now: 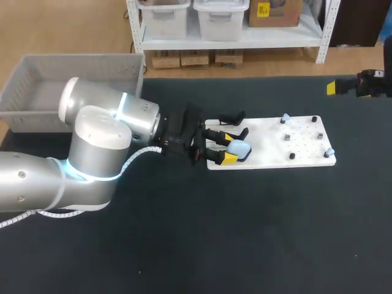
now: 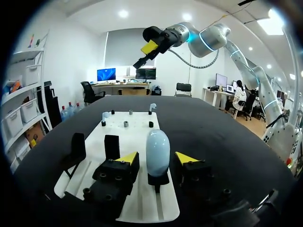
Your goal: Pick up each earbud case from the left stands, insert the matching earbuds, close the lid, and place the case in the box.
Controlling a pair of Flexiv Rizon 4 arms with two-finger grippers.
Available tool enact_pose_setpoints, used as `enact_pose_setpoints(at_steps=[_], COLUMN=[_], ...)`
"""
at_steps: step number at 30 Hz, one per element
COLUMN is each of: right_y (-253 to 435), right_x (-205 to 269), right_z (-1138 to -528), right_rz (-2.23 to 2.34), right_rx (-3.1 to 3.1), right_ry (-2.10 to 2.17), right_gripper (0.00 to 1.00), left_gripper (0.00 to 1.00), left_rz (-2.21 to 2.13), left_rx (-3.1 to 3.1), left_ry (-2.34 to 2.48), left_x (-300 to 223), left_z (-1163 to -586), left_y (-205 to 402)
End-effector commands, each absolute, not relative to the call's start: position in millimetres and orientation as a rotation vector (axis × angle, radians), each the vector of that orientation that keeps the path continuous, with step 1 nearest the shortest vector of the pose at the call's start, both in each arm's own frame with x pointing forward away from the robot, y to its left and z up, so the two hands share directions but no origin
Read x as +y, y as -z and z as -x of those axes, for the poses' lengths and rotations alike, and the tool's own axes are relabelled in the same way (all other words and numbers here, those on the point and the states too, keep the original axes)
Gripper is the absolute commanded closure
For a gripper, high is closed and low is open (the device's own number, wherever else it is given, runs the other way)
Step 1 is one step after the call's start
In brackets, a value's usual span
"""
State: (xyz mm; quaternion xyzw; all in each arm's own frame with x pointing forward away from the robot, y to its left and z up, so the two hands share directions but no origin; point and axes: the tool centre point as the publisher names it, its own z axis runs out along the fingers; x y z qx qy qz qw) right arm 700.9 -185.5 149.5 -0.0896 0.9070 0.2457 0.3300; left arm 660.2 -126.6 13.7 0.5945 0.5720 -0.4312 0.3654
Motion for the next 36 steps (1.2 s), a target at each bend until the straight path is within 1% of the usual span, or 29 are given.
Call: enact_pose_setpoints(at_steps=[1,4,7,10,12,13,14,17,18,29,36], right_y=[-150,-150,-150,-150,-150,-150,-150,-150,-150,-150,-150], right_x=[-186,-186,-186,-186,-186,-186,-186,-186,-186,-186,-186], right_z=[-701,-701,-701,-701,-701,-701,-701,-701,-701,-701,-701], right_rz=[0.234,0.234,0.234,0.234,0.234,0.234,0.234,0.234,0.234,0.234,0.234], right_rx=[2.372,2.372,2.372,2.372,2.372,2.372,2.372,2.372,2.372,2.372,2.372], right_ry=[-0.643,-0.643,-0.643,-0.643,-0.643,-0.643,-0.643,-0.643,-0.643,-0.643,-0.643], right_gripper=[0.00,0.00,0.00,0.00,0.00,0.00,0.00,0.00,0.00,0.00,0.00], left_gripper=[0.55,0.55,0.60,0.62,0.67,0.71,0.72,0.84,1.00,1.00,1.00], left_rz=[-1.529,-1.528,-1.528,-1.530,-1.530,-1.532,-1.534,-1.535,-1.535,-1.537,-1.458], left_rx=[1.464,1.460,1.457,1.454,1.452,1.452,1.452,1.452,1.451,1.345,1.254], left_ry=[1.112,1.113,1.115,1.117,1.118,1.118,1.118,1.117,1.116,1.038,1.072], left_x=[-129,-129,-129,-129,-129,-129,-129,-128,-127,-122,-132], left_z=[-663,-663,-664,-664,-664,-664,-664,-664,-663,-645,-633], left_y=[-12,-12,-12,-13,-13,-13,-13,-14,-15,-55,-85])
